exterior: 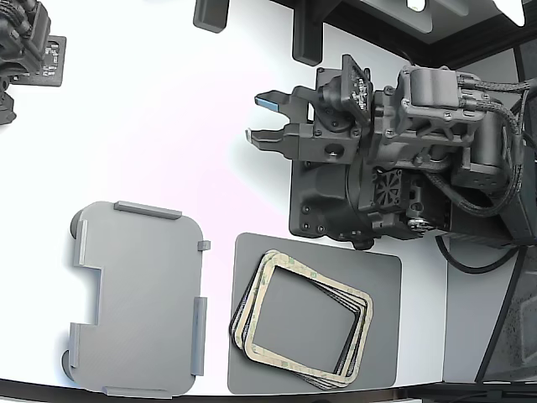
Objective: Move top rectangular frame to the holder.
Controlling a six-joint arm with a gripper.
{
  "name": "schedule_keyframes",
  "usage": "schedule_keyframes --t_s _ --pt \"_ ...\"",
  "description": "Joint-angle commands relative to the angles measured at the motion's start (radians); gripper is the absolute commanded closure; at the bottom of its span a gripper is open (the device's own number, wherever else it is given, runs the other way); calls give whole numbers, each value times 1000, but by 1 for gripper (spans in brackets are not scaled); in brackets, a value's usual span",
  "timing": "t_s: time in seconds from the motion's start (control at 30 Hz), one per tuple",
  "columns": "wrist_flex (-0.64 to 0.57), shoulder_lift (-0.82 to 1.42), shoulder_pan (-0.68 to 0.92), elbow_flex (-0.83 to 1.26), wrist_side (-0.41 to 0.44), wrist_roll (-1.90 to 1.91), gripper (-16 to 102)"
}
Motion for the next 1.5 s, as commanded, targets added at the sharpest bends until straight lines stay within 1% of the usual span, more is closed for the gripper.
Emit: schedule_keyframes --t_s 0.0,0.23,0.37,0.43,0.53,0.57,0.63,0.77,0.83,0.9,0.97,1.07,1.13,1.23,1.27,1.33,1.47 --pt "-81 -255 192 -255 138 -3 -14" --pt "-123 -150 192 -172 146 -6 -14" --pt "-98 -160 192 -196 141 -9 -14" --pt "-41 -206 218 -259 140 9 -14" --pt "80 -302 331 -376 221 91 -14" --pt "121 -331 368 -408 236 129 -14" --pt "190 -377 459 -453 270 230 -14" --pt "276 -439 667 -494 351 466 -14" --pt "354 -505 765 -545 367 592 -14" --pt "440 -588 845 -604 365 703 -14" --pt "512 -664 910 -660 364 799 -10" --pt "566 -738 971 -707 319 890 -12" --pt "577 -756 1008 -709 279 948 -14" --pt "588 -767 1046 -703 202 1015 -14" --pt "586 -762 1063 -692 190 1035 -14" --pt "580 -758 1103 -676 179 1066 -14" --pt "578 -799 1178 -669 207 1127 -14"
